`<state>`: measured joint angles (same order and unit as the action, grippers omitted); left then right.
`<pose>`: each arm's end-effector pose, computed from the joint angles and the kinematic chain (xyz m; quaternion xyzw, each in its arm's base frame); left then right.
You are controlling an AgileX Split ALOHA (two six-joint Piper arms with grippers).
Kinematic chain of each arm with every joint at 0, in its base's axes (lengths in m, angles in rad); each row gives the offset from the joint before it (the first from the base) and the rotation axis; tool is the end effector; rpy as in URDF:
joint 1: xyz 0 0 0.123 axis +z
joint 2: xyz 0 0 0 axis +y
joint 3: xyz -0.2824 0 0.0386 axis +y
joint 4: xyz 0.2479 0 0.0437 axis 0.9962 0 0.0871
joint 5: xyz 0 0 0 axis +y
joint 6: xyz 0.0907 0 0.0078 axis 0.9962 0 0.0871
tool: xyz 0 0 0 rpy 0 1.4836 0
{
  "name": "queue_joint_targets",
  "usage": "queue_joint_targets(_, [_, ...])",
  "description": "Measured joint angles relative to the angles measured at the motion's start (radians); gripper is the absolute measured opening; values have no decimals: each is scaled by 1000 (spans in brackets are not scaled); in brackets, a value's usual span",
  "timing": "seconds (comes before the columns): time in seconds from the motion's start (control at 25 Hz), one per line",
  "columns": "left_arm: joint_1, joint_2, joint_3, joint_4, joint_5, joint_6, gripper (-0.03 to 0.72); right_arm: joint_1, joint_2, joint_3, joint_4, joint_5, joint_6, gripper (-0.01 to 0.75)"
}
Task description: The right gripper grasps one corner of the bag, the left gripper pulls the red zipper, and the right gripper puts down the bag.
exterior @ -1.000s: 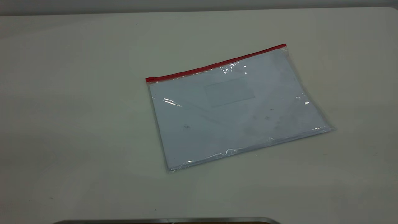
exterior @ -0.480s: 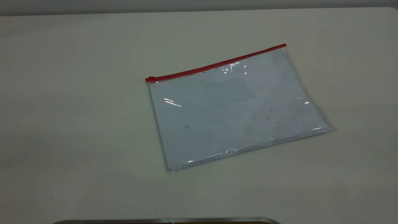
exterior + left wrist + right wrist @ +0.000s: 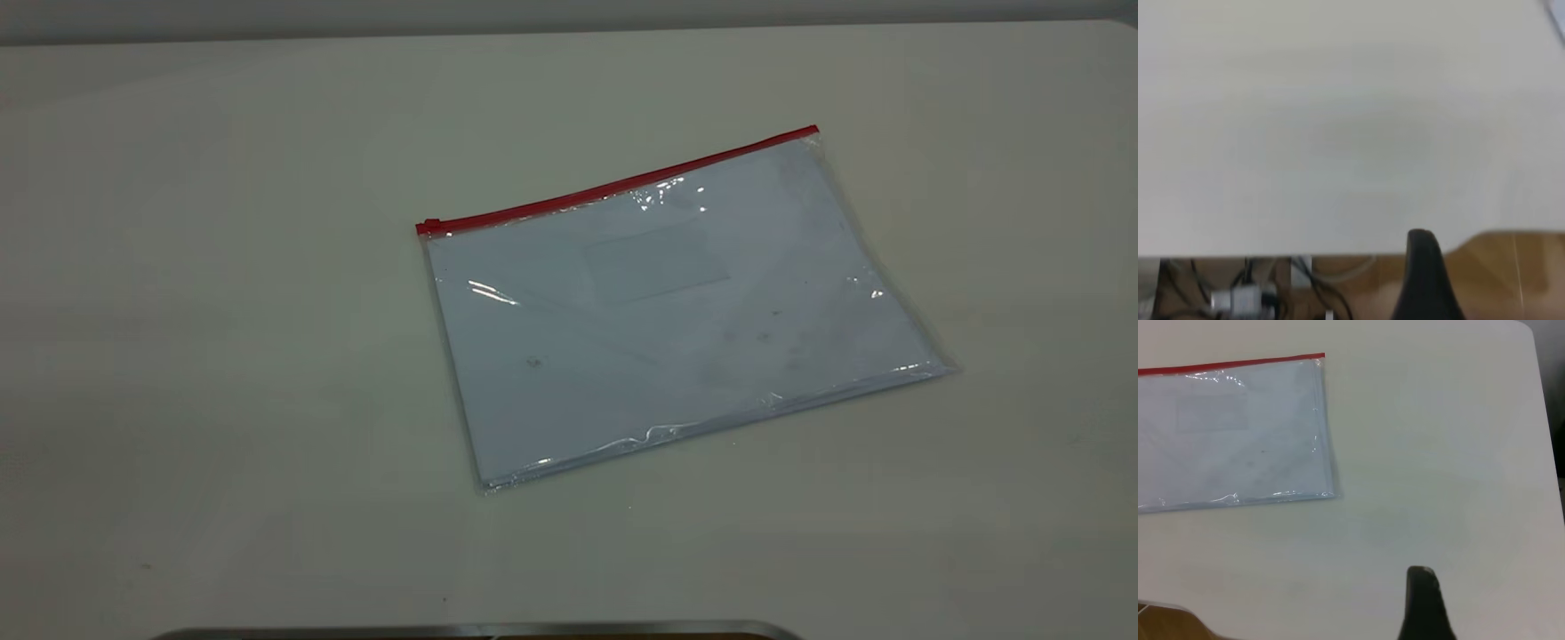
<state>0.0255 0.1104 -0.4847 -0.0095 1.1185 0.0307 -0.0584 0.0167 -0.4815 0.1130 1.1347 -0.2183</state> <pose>0.0104 -0.0005 0.2681 0.0024 0.8974 0.0076 0.4411 -0.0035 0.0095 0.2667 -0.0735 0.8759 -0.0095 0.4767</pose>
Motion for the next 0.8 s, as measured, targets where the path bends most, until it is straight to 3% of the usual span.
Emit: queue_joint_targets(0.8, [1, -129, 0, -1, 12, -10, 589, 0, 0, 0, 0, 0, 0, 547])
